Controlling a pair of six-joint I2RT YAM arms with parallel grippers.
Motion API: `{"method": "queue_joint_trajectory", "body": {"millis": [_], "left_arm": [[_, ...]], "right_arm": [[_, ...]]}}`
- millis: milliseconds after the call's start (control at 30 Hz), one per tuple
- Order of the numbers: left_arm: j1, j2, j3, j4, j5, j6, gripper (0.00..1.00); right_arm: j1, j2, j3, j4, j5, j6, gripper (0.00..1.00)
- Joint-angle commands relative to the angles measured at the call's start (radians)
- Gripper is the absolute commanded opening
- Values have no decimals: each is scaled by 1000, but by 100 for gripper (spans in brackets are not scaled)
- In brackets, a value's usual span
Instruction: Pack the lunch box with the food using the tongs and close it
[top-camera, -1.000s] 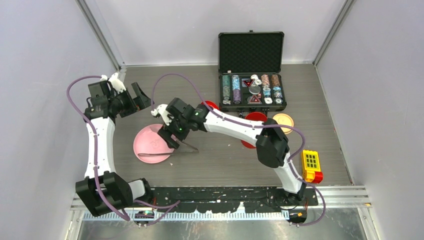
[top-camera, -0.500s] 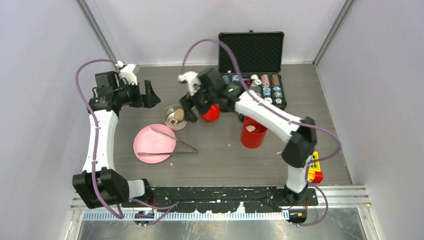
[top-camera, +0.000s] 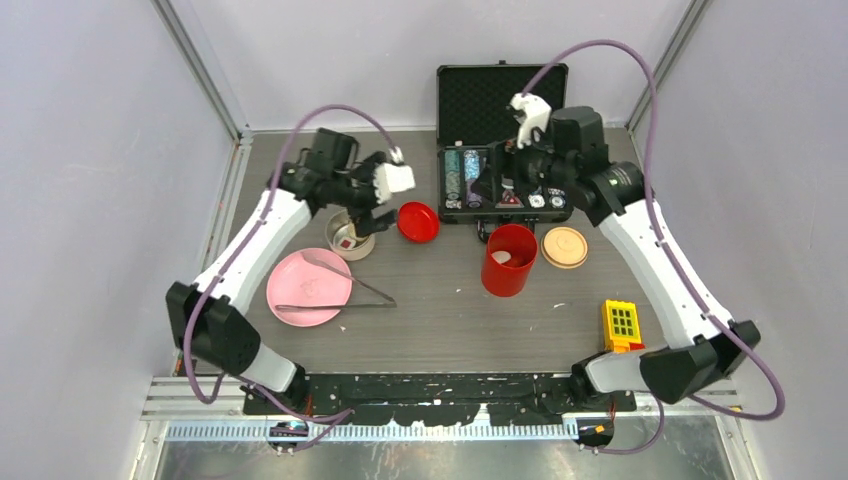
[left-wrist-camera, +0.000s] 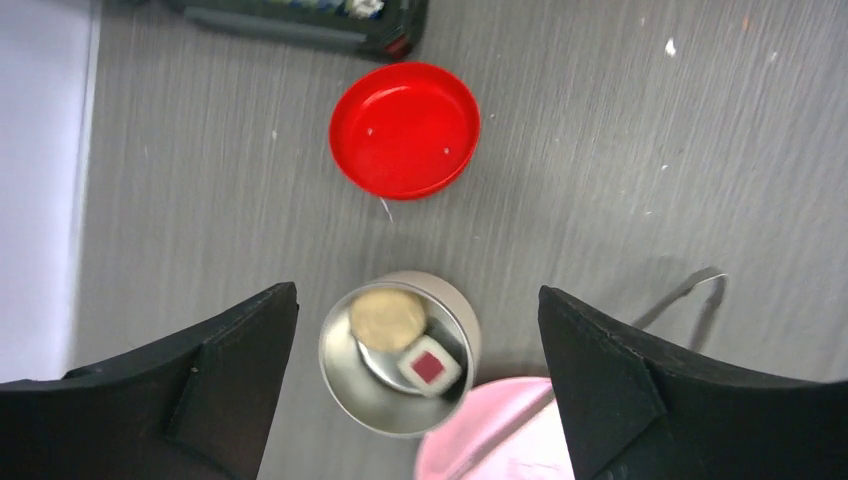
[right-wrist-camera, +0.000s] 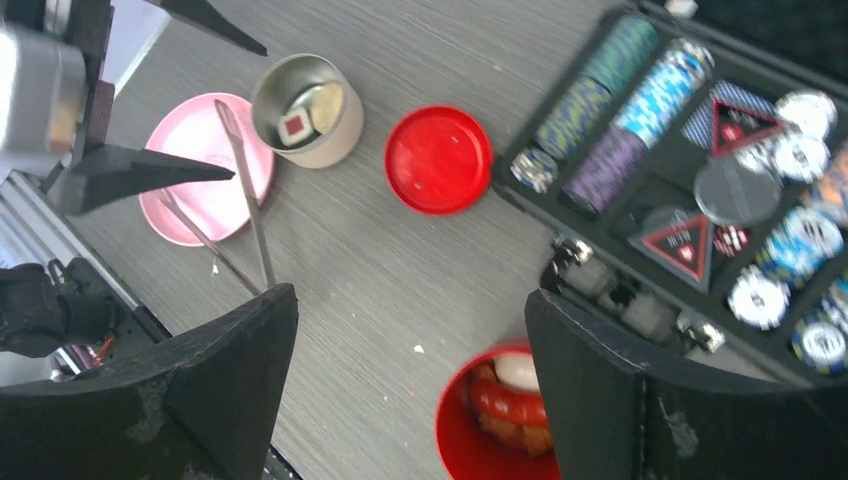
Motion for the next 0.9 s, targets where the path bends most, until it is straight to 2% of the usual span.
{"method": "queue_joint_trajectory", "body": {"millis": [0, 133, 333, 567, 867], "left_arm": [[-138, 103, 58, -92, -178, 364, 90], [-217, 217, 69, -70, -261, 493, 82], [-259, 368, 144, -39, -288, 568, 68], [-285, 518, 250, -102, -339, 598, 53], [-305, 593, 264, -179, -384, 608, 48]], "right_arm": [[-94, -96, -97, -6, -22, 39, 88], [-133, -136, -127, -62, 16, 20, 89], [-152, -190, -175, -67, 31, 7, 89], [-161, -198, -162, -68, 67, 3, 89], [-164, -204, -157, -77, 99, -8, 89]]}}
